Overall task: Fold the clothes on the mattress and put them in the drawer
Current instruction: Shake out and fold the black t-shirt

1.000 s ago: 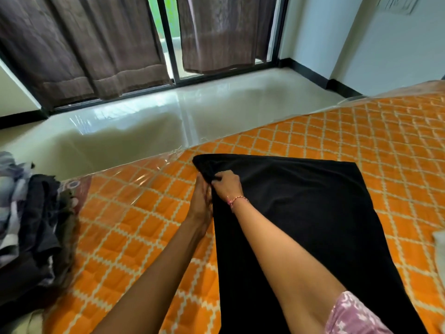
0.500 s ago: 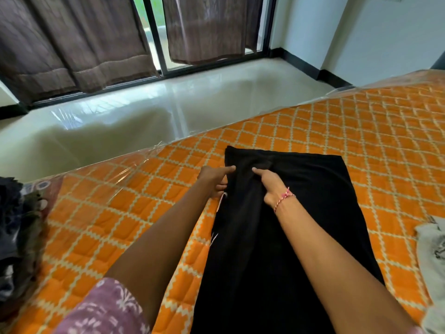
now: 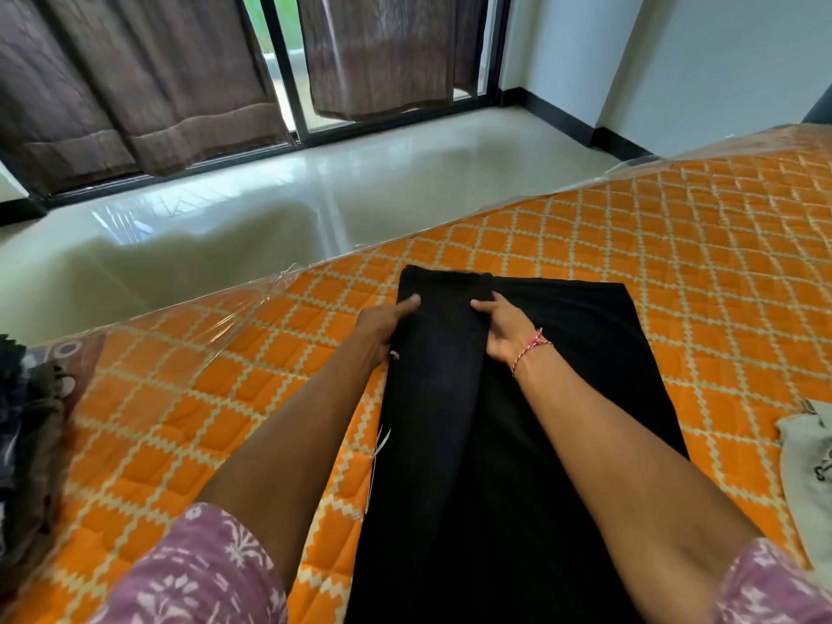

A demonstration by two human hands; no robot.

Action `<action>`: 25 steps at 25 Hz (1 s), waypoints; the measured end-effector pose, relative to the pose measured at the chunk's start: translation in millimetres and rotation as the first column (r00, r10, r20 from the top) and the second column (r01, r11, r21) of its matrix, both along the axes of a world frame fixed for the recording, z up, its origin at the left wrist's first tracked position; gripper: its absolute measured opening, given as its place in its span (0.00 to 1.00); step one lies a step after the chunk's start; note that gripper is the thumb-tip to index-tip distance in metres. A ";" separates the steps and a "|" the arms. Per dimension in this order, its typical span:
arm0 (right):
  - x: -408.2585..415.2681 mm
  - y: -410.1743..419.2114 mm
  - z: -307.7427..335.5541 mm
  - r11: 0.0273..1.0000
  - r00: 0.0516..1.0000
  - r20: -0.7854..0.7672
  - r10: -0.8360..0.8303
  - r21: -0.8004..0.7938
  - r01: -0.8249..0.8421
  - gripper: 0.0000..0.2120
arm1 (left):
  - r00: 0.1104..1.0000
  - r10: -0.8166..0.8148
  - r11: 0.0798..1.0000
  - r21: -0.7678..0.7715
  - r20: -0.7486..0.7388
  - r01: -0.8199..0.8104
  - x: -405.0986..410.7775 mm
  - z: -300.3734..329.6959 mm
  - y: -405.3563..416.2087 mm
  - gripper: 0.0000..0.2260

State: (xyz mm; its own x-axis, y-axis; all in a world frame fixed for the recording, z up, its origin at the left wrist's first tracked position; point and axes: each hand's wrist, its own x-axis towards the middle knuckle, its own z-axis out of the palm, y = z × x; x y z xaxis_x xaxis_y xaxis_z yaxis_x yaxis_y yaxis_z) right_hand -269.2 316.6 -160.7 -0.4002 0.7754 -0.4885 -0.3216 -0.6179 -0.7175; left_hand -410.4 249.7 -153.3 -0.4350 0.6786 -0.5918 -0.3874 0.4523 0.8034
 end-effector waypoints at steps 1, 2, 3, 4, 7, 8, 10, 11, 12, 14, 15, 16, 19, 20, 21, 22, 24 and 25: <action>-0.3 4.9 -1.9 1.000 1.000 0.022 0.010 0.023 -0.010 0.19 | 0.999 -0.008 1.000 0.005 -0.053 0.009 -0.9 -2.0 4.7 0.11; -0.9 9.4 -3.7 0.999 1.000 0.030 0.005 0.040 -0.006 0.21 | 0.993 0.029 0.999 0.025 -0.114 -0.026 -0.6 -5.1 8.3 0.12; -1.8 12.9 -7.1 0.999 1.000 0.000 -0.011 0.037 0.011 0.23 | 0.986 0.081 0.996 0.047 -0.148 -0.075 -2.1 -9.1 11.2 0.12; -0.8 13.1 -10.9 0.999 0.999 -0.026 -0.041 0.009 0.042 0.26 | 0.978 0.125 0.991 0.061 -0.168 -0.116 -3.7 -13.6 12.3 0.12; 1.7 9.8 -22.4 0.994 0.994 -0.041 -0.104 -0.017 0.103 0.28 | 0.949 0.071 0.997 0.054 -0.307 -0.058 -3.1 -22.8 11.3 0.18; 0.4 10.3 -25.0 0.993 0.993 -0.036 -0.116 -0.021 0.115 0.27 | 0.906 -0.003 0.999 0.033 -0.423 0.019 1.7 -20.0 7.9 0.20; -3.9 11.2 -25.9 0.989 0.988 0.053 -0.143 0.035 0.141 0.25 | 0.708 -0.174 0.979 -0.045 -0.684 0.198 21.8 -10.9 -8.3 0.22; -2.9 7.1 -23.2 0.985 0.973 0.168 -0.161 0.096 0.147 0.23 | 0.620 -0.236 0.961 -0.084 -0.748 0.265 33.0 -10.4 -23.0 0.22; -0.1 -3.0 -17.5 0.977 0.934 0.310 -0.180 0.164 0.133 0.20 | 0.581 -0.264 0.948 -0.098 -0.770 0.301 41.5 -11.9 -39.8 0.22; 16.3 -47.6 -10.4 0.960 0.817 0.530 -0.227 0.264 0.096 0.11 | 0.622 -0.235 0.953 -0.052 -0.747 0.298 51.4 -18.8 -86.0 0.22; 28.2 -79.5 -7.6 0.955 0.781 0.582 -0.227 0.292 0.060 0.10 | 0.665 -0.183 0.966 -0.006 -0.725 0.259 52.7 -22.8 -109.5 0.21; 43.4 -119.4 -3.0 0.953 0.747 0.635 -0.196 0.302 -0.007 0.10 | 0.698 -0.133 0.979 0.018 -0.703 0.205 55.7 -22.2 -136.0 0.20; 79.9 -215.1 2.1 0.849 0.436 0.900 -0.016 0.242 -0.469 0.07 | 0.647 -0.158 0.987 -0.103 -0.746 0.122 71.5 -19.7 -187.8 0.18; 88.0 -236.7 7.0 0.799 0.305 0.952 0.015 0.172 -0.576 0.09 | 0.618 -0.214 0.977 -0.167 -0.756 0.135 76.1 -17.3 -200.0 0.19; 94.6 -253.9 10.9 0.752 0.203 0.978 0.052 0.096 -0.652 0.11 | 0.601 -0.270 0.962 -0.230 -0.752 0.145 80.7 -14.6 -212.7 0.21; 100.2 -267.5 12.4 0.712 0.148 0.986 0.079 0.048 -0.701 0.12 | 0.583 -0.319 0.946 -0.291 -0.747 0.145 85.6 -10.7 -224.6 0.22; 107.4 -289.0 16.5 0.654 0.110 0.991 0.079 0.032 -0.756 0.12 | 0.467 -0.385 0.920 -0.369 -0.796 0.131 98.2 -3.7 -253.5 0.23; 108.5 -295.0 16.8 0.650 0.112 0.993 0.046 0.056 -0.758 0.12 | 0.373 -0.388 0.922 -0.362 -0.843 0.141 106.9 -2.8 -267.1 0.23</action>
State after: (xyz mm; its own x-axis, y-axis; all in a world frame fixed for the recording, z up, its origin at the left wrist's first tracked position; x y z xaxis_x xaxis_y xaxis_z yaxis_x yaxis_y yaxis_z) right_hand -160.8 21.5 -143.9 -0.3183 0.8564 -0.4066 0.8933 0.1274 -0.4310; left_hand -303.5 -17.4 -156.1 -0.6095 0.7845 -0.1143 0.6561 0.5801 0.4828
